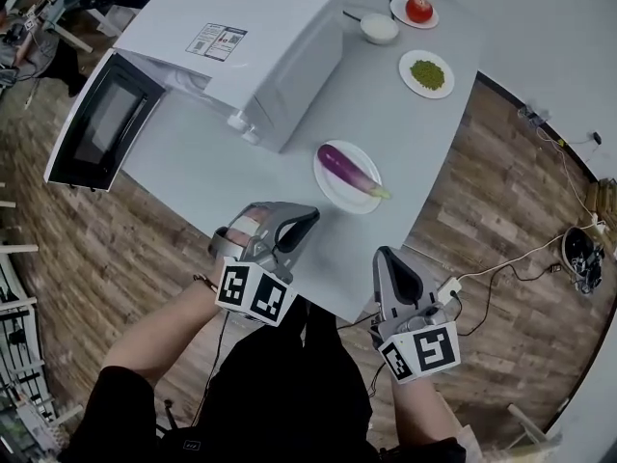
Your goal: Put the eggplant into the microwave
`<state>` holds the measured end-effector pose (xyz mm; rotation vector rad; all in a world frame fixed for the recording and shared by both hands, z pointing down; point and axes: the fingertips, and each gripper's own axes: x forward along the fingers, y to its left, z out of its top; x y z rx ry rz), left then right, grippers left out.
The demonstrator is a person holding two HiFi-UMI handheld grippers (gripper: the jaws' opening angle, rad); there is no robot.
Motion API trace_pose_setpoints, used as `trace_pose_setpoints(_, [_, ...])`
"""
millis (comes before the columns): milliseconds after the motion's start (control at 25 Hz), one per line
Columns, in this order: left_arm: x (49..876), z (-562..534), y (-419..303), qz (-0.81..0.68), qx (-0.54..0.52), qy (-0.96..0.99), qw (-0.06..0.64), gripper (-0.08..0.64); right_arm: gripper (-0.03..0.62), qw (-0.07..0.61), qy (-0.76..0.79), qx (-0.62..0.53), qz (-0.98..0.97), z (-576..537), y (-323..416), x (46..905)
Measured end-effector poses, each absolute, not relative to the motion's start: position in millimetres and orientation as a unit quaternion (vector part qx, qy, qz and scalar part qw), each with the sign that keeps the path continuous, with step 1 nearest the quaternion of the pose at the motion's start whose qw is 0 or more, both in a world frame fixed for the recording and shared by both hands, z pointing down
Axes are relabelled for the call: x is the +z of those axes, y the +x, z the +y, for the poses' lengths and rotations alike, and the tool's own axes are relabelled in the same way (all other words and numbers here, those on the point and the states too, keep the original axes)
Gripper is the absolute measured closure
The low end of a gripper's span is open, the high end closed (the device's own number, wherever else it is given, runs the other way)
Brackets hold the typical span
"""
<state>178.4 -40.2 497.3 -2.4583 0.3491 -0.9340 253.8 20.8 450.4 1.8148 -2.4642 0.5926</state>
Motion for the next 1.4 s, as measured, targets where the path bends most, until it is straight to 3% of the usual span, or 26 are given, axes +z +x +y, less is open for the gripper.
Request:
trace_pose_setpoints(360, [551, -56, 192, 0.064, -0.378, -0.879, 0.283, 0.542, 0.583, 0.005, 0.600, 0.187, -0.777, 1, 261, 470])
trace_pose_setpoints(880, [609, -66, 204, 0.026, -0.418, -0.830, 0.368, 0.398, 0.583, 0.006, 0.606, 0.209, -0.768, -1, 259, 503])
trace_pose_setpoints(1400, [622, -72, 208, 0.011, -0.430, -0.783, 0.450, 0.394, 0.583, -0.001, 0.616, 0.211, -0.759, 1, 266, 502])
